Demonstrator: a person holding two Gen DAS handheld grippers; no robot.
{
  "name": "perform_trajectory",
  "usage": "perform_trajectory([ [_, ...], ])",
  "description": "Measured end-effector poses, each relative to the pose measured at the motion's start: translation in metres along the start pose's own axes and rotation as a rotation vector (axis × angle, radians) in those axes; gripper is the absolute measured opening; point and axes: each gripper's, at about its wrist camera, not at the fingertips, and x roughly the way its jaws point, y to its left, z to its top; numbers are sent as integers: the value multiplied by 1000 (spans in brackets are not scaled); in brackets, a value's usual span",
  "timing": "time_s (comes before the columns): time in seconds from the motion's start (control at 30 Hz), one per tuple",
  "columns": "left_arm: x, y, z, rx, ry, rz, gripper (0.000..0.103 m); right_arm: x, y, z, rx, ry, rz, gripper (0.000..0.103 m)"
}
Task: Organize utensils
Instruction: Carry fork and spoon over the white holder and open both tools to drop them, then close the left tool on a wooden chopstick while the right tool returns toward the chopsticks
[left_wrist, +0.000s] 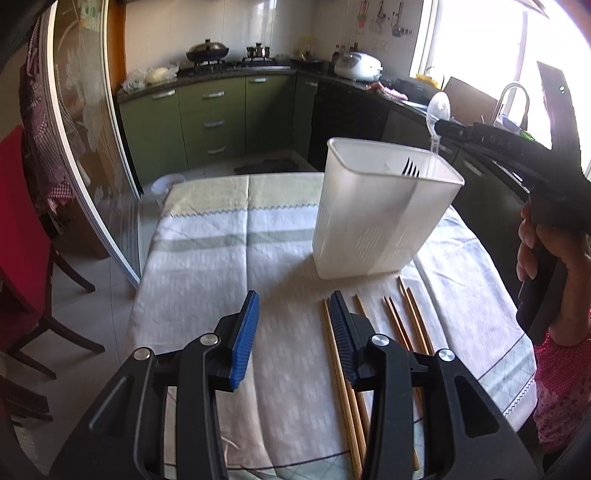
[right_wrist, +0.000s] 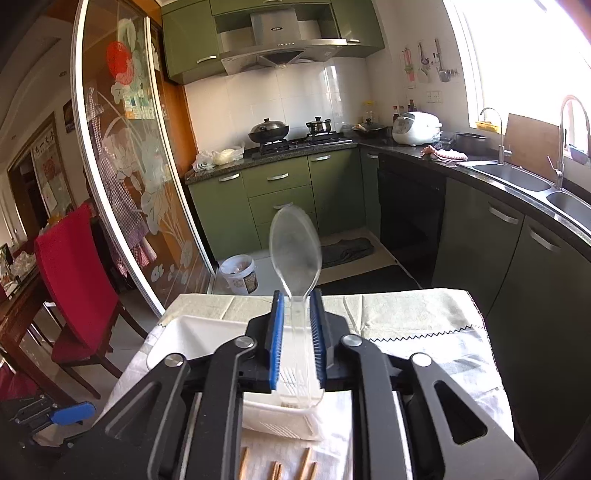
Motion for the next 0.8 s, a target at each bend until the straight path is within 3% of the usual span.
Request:
perform_trajectory([
  [0.23, 36, -17, -13, -8, 198, -2, 38, -59, -13, -18, 25, -65, 30, 26],
  [0.43, 77, -23, -18, -15, 336, 30, 36, -116, -37, -67, 45, -48, 45, 28],
  [0.5, 86, -24, -19, -21, 360, 32, 31, -129, -49, -87, 69, -30, 44, 28],
  [0.8, 100, -34, -21, -6, 399, 52, 30, -162, -93, -140, 179, 17, 45, 28],
])
